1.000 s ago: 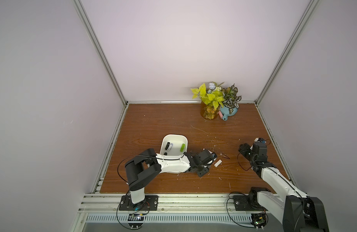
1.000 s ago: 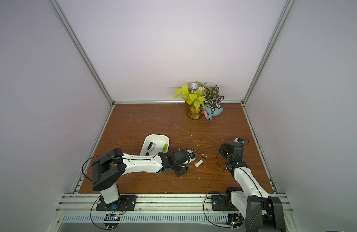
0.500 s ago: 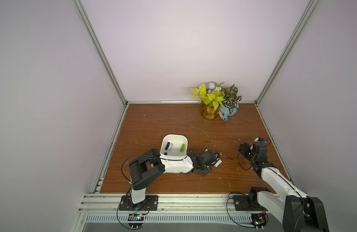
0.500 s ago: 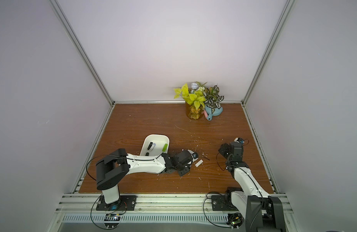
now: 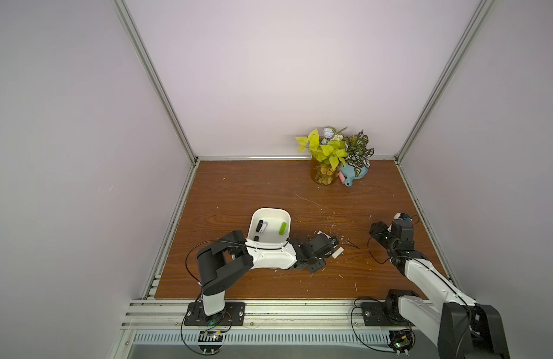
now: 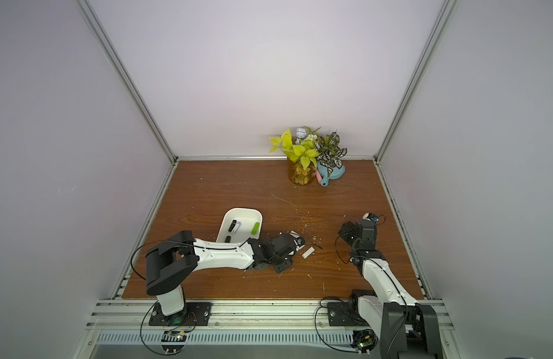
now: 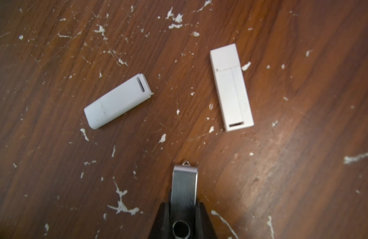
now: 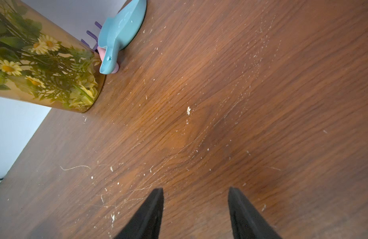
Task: Put the usb flash drive into the storage box
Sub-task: Pick up the USB flash from the center of the board, then place the USB flash in the storage box.
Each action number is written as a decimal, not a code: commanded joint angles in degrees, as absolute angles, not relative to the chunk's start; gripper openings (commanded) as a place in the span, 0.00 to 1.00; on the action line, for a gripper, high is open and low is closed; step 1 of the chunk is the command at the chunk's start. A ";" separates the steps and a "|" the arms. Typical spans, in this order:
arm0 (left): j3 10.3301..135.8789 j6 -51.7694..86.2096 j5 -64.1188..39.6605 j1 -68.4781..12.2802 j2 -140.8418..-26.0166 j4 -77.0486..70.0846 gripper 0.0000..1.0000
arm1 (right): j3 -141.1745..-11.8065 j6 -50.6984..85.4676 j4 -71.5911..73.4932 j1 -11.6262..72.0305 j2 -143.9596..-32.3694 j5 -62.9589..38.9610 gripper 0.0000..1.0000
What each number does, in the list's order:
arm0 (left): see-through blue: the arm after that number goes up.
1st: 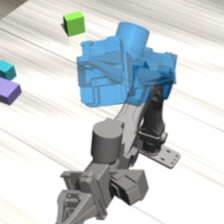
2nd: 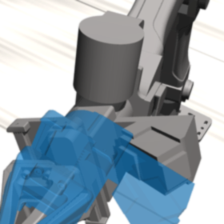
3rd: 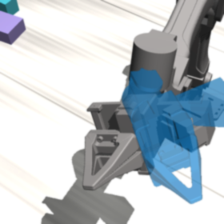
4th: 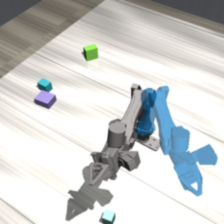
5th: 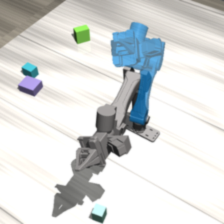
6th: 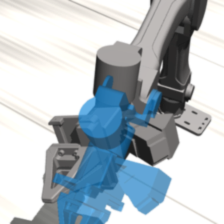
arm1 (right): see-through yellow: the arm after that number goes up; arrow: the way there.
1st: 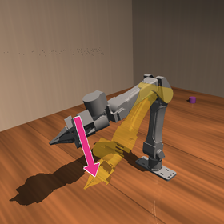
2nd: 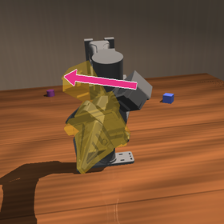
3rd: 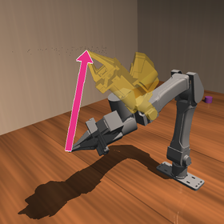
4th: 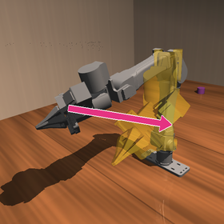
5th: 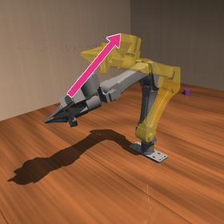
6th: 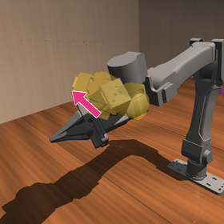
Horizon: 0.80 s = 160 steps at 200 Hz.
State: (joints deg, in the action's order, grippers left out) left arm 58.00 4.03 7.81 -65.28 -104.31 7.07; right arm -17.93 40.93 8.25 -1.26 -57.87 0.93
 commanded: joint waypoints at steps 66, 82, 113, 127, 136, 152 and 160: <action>60.86 14.81 14.46 -64.44 -90.77 17.83 0.00 | -17.40 40.80 10.30 -1.48 -58.32 -0.44 0.56; 59.70 19.61 18.02 -63.65 -84.84 20.76 0.00 | -17.36 40.79 10.29 -1.42 -58.40 -0.61 0.56; 52.40 30.05 23.88 -57.60 -72.40 26.94 0.00 | -17.27 41.08 10.75 -1.39 -58.84 -1.55 0.56; 47.42 32.69 25.48 -53.77 -67.03 27.85 0.00 | -17.10 41.43 11.38 -1.39 -59.30 -2.46 0.56; 44.73 34.15 24.96 -51.18 -64.47 27.84 0.00 | -17.09 41.52 11.74 -1.35 -59.70 -2.96 0.56; 43.05 36.33 25.86 -49.85 -63.24 27.81 0.00 | -17.05 41.88 12.31 -1.33 -60.42 -3.12 0.56; 43.08 36.46 25.88 -49.46 -64.44 27.95 0.00 | -16.98 42.01 12.63 -1.32 -60.84 -3.24 0.56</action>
State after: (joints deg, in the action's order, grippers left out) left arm 44.73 30.92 23.33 -50.78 -63.24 24.23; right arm -17.47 41.32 10.04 -1.26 -59.88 -1.91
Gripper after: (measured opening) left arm 0.120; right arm 0.561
